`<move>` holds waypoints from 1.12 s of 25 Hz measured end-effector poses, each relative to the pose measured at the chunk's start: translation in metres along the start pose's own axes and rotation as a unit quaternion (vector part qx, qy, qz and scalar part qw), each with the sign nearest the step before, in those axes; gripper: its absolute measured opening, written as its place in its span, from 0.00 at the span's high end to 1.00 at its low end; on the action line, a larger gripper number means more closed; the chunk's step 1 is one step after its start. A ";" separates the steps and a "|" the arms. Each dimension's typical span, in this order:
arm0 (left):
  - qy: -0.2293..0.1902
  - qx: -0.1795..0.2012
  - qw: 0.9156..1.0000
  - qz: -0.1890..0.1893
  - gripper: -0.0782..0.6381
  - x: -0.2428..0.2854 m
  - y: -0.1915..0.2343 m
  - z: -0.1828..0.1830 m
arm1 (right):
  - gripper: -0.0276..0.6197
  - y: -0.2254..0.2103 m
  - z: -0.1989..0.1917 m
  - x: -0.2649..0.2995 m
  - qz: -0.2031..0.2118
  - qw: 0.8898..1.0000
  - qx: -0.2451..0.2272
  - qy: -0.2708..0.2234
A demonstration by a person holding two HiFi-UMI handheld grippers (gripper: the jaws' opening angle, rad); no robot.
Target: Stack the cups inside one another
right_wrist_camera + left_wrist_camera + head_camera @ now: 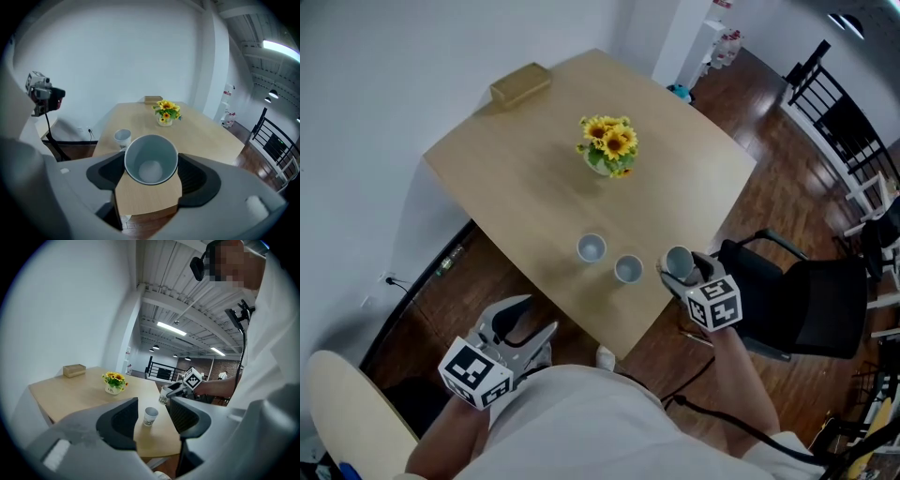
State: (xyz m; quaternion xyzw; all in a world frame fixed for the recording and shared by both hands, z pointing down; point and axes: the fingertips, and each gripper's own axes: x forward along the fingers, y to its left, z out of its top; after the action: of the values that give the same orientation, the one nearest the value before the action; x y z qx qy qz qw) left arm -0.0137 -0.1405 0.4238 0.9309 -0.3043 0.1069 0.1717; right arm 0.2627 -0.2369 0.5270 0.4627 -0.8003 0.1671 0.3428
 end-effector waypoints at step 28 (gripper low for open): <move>0.010 0.008 1.000 -0.014 0.58 -0.037 0.038 -0.015 | 0.37 0.071 -0.005 0.069 0.034 0.998 0.009 0.043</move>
State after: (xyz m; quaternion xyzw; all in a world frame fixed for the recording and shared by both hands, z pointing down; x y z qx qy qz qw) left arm -0.0672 -0.1439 0.4366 0.9353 -0.2886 0.1159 0.1688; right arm 0.1801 -0.2406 0.5824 0.4305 -0.7986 0.2054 0.3669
